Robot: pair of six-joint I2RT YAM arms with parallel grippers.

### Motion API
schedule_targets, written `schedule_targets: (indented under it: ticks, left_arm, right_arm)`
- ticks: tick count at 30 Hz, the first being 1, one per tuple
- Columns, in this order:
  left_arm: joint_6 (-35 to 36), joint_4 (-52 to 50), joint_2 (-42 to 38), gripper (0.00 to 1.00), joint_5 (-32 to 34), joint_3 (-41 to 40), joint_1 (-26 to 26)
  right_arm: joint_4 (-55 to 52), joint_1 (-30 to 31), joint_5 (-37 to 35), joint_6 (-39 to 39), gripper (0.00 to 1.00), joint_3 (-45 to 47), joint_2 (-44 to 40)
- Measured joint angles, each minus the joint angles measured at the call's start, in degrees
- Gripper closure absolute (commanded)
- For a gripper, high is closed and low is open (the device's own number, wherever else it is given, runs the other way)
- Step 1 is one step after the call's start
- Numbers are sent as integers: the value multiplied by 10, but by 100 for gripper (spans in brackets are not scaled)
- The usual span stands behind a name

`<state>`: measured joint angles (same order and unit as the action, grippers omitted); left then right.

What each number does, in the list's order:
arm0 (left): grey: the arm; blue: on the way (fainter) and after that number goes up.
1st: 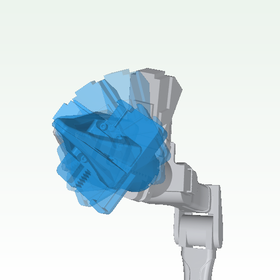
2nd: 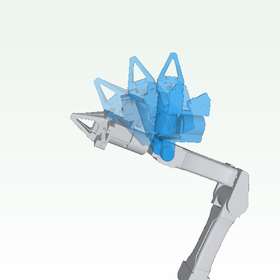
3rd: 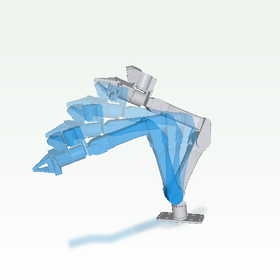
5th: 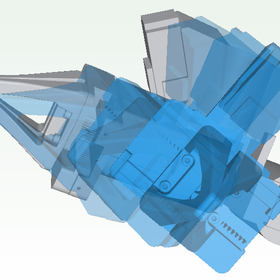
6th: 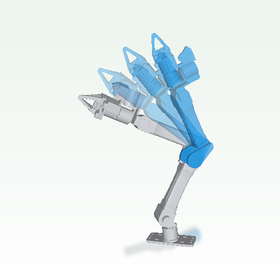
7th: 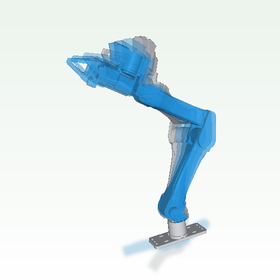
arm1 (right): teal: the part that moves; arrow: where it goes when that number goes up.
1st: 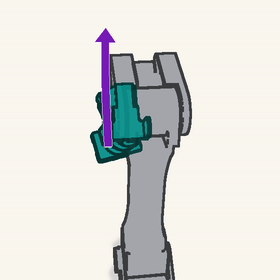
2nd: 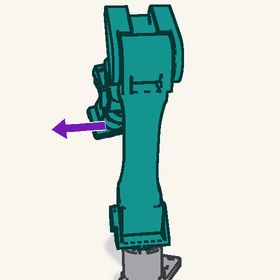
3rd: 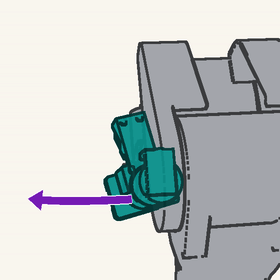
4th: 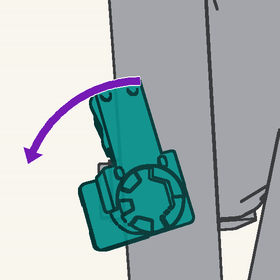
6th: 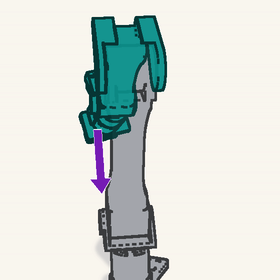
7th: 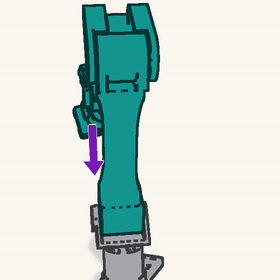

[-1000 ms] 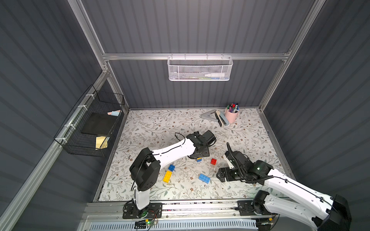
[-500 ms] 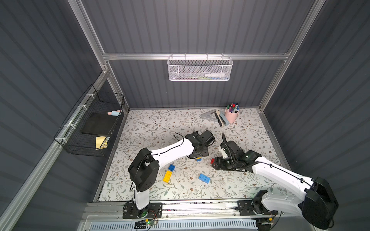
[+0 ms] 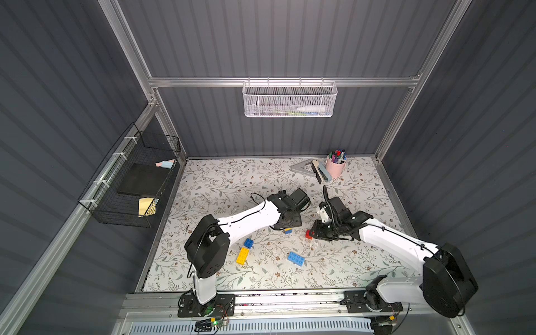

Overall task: Assemble a spoon with lego
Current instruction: Assemble the lego brick with the lego brick.

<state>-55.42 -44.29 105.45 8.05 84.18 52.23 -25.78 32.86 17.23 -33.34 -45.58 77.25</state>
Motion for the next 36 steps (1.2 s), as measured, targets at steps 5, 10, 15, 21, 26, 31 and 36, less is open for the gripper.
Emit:
schedule_targets:
  ticks: [5, 10, 15, 21, 26, 31, 36]
  left_arm:
    - [-1, 2, -1, 36, 0, -2, 0]
    - [-1, 2, -1, 36, 0, -2, 0]
    - [-1, 2, -2, 36, 0, -2, 0]
    - [-1, 2, -2, 36, 0, -2, 0]
    - [-1, -1, -2, 36, 0, -2, -2]
    - [-1, -9, -2, 36, 0, -2, -3]
    - [-1, -9, -2, 36, 0, -2, -3]
  right_arm:
    - [29, -23, 62, 1, 99, -53, 89]
    - [66, -23, 118, -2, 100, -119, 196]
    - [96, -23, 154, -21, 100, -137, 253]
    - [123, -23, 179, -40, 100, -137, 274]
    - [146, -21, 191, -48, 100, -129, 274]
    - [161, -16, 192, -57, 100, -111, 274]
    - [165, -10, 191, -62, 100, -92, 273]
